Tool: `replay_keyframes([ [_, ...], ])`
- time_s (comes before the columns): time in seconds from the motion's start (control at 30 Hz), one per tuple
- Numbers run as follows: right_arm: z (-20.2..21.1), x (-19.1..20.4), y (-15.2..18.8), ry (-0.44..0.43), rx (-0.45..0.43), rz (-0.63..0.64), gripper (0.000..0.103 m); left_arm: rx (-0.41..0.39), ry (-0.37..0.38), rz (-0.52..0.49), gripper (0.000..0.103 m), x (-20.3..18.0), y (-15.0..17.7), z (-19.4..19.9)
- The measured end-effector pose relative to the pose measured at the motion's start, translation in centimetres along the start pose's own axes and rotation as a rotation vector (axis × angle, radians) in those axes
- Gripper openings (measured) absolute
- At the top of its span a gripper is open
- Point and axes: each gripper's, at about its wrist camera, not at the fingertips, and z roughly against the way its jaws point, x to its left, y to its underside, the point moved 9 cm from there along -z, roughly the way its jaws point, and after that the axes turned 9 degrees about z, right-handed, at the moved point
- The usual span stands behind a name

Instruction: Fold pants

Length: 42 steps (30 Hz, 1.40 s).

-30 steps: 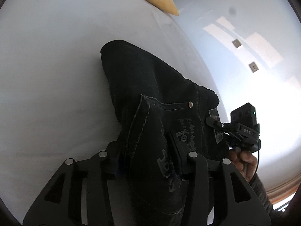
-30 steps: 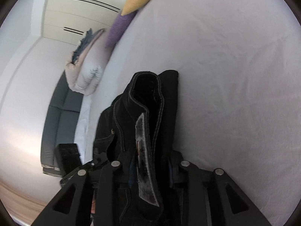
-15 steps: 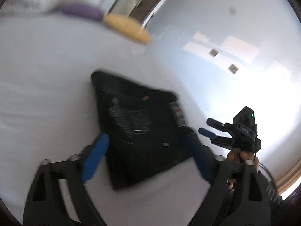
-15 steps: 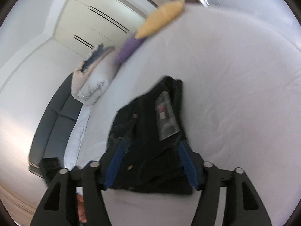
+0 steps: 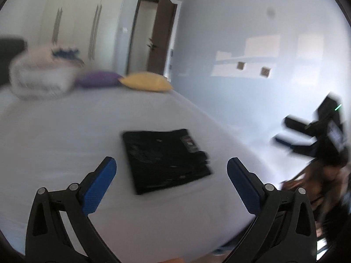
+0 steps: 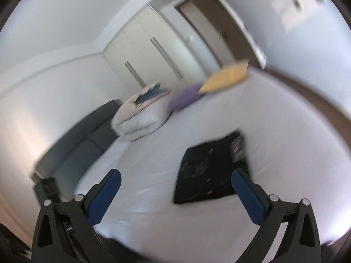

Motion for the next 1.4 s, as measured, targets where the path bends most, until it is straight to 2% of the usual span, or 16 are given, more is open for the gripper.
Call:
replay_keyframes([
  [0.1, 2.6, 1.6, -0.7, 0.152, -0.065, 0.135, 0.103, -0.044, -0.135, -0.061, 0.103, 0.2, 0.3, 2.1],
  [0.2, 4.5, 3.5, -0.9, 0.283, -0.139, 0.261, 0.103, -0.122, -0.243, -0.059, 0.103, 1.1, 0.0, 4.8],
  [0.3, 5.4, 4.8, -0.9, 0.361, -0.189, 0.350, 0.103, -0.126, -0.277, -0.048, 0.103, 1.2, -0.4, 5.9],
  [0.37, 5.2, 5.4, -0.6, 0.397, -0.177, 0.404, 0.103, -0.117, -0.326, -0.033, 0.103, 1.6, -0.4, 6.2],
  [0.5, 3.4, 4.8, 0.4, 0.387, -0.074, 0.352, 0.103, -0.050, -0.343, 0.045, 0.103, 2.7, 0.8, 5.5],
  [0.63, 2.0, 3.4, 2.2, 0.364, 0.028, 0.270, 0.103, 0.015, -0.362, 0.014, 0.103, 3.3, 2.7, 2.6],
  [0.73, 0.7, 2.4, 3.5, 0.389, 0.079, 0.257, 0.103, 0.052, -0.375, 0.023, 0.103, 4.0, 4.0, 0.3],
  [1.07, -1.2, 0.0, 6.5, 0.456, 0.189, 0.182, 0.103, 0.160, -0.406, 0.088, 0.103, 6.8, 7.8, -5.2],
  [1.4, -2.1, 0.5, 7.3, 0.459, 0.231, 0.228, 0.103, 0.189, -0.402, 0.099, 0.103, 7.8, 9.2, -6.5],
])
